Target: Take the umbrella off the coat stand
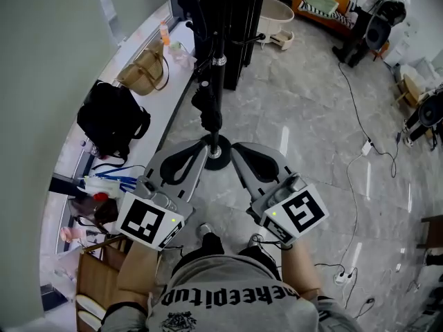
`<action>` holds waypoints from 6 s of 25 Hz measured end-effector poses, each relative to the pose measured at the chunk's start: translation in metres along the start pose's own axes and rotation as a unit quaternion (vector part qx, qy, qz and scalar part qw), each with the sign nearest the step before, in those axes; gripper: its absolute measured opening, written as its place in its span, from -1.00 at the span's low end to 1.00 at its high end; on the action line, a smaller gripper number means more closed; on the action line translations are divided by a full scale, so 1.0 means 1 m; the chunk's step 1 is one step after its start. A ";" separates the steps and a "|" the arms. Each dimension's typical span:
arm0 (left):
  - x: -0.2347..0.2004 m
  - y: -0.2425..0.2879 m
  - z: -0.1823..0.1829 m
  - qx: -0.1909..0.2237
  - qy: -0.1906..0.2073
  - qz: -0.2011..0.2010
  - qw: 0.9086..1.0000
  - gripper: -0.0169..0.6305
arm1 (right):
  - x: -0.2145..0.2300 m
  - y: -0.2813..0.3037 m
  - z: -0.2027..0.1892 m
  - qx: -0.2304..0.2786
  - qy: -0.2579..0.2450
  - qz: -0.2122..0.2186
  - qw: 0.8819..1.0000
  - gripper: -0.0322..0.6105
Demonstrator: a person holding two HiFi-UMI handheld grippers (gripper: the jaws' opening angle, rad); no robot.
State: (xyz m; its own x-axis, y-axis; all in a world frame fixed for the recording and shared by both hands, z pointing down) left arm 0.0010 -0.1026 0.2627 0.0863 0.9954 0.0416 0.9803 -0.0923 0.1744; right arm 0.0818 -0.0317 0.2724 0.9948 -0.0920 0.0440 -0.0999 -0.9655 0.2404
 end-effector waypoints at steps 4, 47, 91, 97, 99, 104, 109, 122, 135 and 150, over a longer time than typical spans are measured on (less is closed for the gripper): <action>-0.013 0.000 -0.002 0.002 -0.002 -0.009 1.000 -0.90 | -0.001 0.010 0.003 -0.003 0.002 -0.011 1.000 -0.86; -0.067 0.010 -0.014 -0.003 -0.027 0.031 0.999 -0.90 | 0.032 0.064 0.008 -0.017 0.008 0.005 1.000 -0.86; -0.072 0.050 -0.038 -0.029 -0.081 0.127 0.988 -0.90 | 0.094 0.107 -0.023 -0.076 0.000 0.093 0.993 -0.72; -0.074 0.053 -0.042 -0.030 -0.091 0.141 0.985 -0.90 | 0.101 0.116 -0.028 -0.088 -0.006 0.100 0.991 -0.70; -0.075 0.054 -0.044 -0.030 -0.095 0.145 0.984 -0.90 | 0.104 0.119 -0.030 -0.093 -0.006 0.103 0.990 -0.68; -0.078 0.056 -0.047 -0.030 -0.102 0.157 0.982 -0.90 | 0.108 0.128 -0.034 -0.104 -0.012 0.108 0.989 -0.61; -0.083 0.059 -0.050 -0.027 -0.109 0.170 0.979 -0.90 | 0.117 0.138 -0.038 -0.111 -0.016 0.109 0.988 -0.59; -0.089 0.059 -0.058 -0.027 -0.125 0.203 0.971 -0.90 | 0.133 0.171 -0.056 -0.143 -0.037 0.118 0.982 -0.54; -0.086 0.070 -0.069 -0.040 -0.137 0.210 0.967 -0.90 | 0.148 0.198 -0.080 -0.165 -0.037 0.127 0.977 -0.44; -0.088 0.065 -0.082 -0.049 -0.145 0.228 0.962 -0.90 | 0.157 0.228 -0.096 -0.179 -0.040 0.124 0.975 -0.35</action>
State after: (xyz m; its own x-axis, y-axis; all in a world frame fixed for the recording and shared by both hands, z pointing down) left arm 0.0428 -0.1987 0.3512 0.5633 0.8147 -0.1376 0.8083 -0.5089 0.2962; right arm 0.2129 -0.2427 0.4270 0.9358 -0.3451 0.0717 -0.3247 -0.7650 0.5562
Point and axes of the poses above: the fingertips, and each gripper's own axes: y forward along the fingers, x to its right, z out of its top, the point moved 4 cm from there along -y, backward along the fingers, and after that the axes turned 12 degrees about -x, right-handed, at the moved point
